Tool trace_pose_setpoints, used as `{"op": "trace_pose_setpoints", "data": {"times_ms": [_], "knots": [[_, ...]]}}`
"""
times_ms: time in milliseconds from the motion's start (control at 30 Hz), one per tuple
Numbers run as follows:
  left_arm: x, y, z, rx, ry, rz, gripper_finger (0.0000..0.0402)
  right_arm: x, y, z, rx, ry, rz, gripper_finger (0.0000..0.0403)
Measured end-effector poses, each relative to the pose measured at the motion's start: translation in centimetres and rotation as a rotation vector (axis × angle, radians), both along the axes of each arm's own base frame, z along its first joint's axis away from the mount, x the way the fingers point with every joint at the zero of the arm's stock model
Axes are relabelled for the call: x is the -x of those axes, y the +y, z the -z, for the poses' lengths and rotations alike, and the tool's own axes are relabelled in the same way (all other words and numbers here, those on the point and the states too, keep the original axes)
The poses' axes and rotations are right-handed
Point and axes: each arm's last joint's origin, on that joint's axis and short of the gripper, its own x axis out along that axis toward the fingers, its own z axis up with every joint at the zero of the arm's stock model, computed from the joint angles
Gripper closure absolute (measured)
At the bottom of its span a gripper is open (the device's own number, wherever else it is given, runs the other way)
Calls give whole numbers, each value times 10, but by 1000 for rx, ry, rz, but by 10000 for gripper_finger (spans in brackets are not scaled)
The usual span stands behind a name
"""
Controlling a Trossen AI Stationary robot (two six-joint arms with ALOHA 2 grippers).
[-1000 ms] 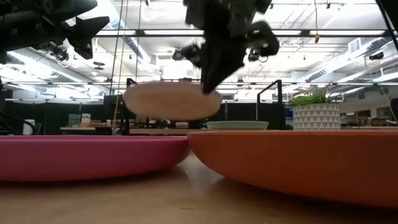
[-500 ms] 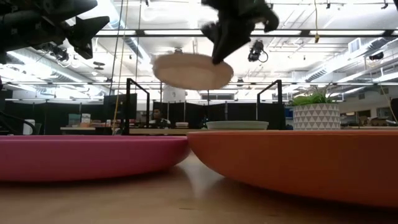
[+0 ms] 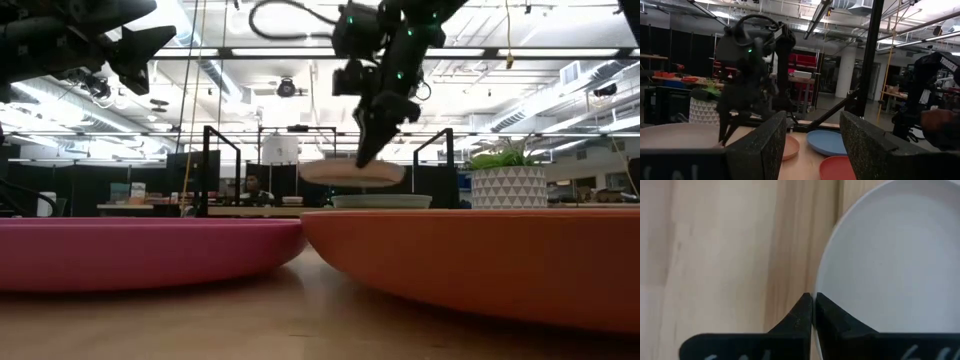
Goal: Place and stack plates onto a shelf
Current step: Stack the gray plate on top of the light blue plate on the shelf
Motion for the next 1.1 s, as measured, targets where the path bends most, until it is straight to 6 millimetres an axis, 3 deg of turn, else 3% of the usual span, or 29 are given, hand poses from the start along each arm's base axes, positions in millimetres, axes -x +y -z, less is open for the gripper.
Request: {"op": "trace_pose_setpoints", "data": {"times_ms": [467,1100], "knots": [[-1,0,2,-4,26,0,209,15,-43,22,-8,-40,194,386],[-1,0,3,-5,30,0,209,23,-46,31,-33,-9,242,384]]}}
